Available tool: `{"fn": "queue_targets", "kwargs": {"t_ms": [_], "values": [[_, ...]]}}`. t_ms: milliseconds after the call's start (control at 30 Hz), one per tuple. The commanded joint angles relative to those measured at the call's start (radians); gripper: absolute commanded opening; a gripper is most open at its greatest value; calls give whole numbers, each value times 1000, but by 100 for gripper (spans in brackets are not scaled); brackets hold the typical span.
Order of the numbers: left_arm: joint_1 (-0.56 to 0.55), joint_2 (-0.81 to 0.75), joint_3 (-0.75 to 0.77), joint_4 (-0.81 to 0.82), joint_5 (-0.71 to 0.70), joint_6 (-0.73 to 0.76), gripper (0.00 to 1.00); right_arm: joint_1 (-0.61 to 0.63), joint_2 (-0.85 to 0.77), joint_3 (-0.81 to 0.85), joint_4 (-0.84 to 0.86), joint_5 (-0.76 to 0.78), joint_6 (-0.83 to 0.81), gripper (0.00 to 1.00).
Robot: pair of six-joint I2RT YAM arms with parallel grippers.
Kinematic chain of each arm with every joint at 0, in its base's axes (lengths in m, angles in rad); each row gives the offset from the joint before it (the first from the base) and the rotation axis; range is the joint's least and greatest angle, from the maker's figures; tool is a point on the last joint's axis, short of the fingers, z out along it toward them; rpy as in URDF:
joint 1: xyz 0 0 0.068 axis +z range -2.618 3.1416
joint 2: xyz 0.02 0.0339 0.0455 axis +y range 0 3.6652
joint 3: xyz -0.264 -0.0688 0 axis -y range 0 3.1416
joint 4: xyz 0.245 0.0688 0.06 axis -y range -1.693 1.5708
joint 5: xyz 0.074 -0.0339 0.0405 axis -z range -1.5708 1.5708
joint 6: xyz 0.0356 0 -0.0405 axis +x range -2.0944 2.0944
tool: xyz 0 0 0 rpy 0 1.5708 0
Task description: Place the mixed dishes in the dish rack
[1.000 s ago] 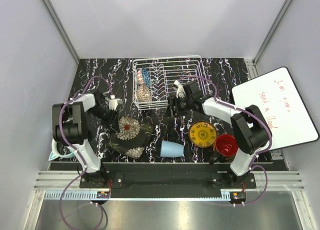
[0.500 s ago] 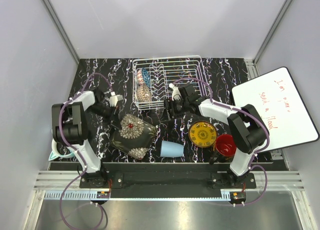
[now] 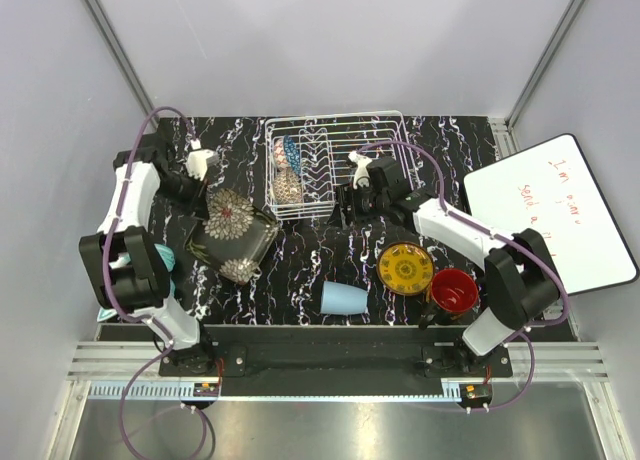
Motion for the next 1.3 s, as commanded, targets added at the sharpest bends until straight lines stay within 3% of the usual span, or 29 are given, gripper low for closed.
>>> {"fn": "queue_targets", "kwargs": {"t_ms": [0,333,633,900,1267], "values": [[-8,-91,116,-102,19,40,0,1,-49,25,8,77,-2,67],[-74,-213,271,-173,-40,88,0,-14,-110,-8,9,150,20,66],[-238,-240,396,-107,-124,2,0,-83,-357,-54,-2,350,86,67],[-384,-111,643,-105,-221,-16,0,-109,-552,-118,-45,520,113,67],[-641,81,945,2,-463,94,0,-123,-667,-230,-68,540,156,67]]}}
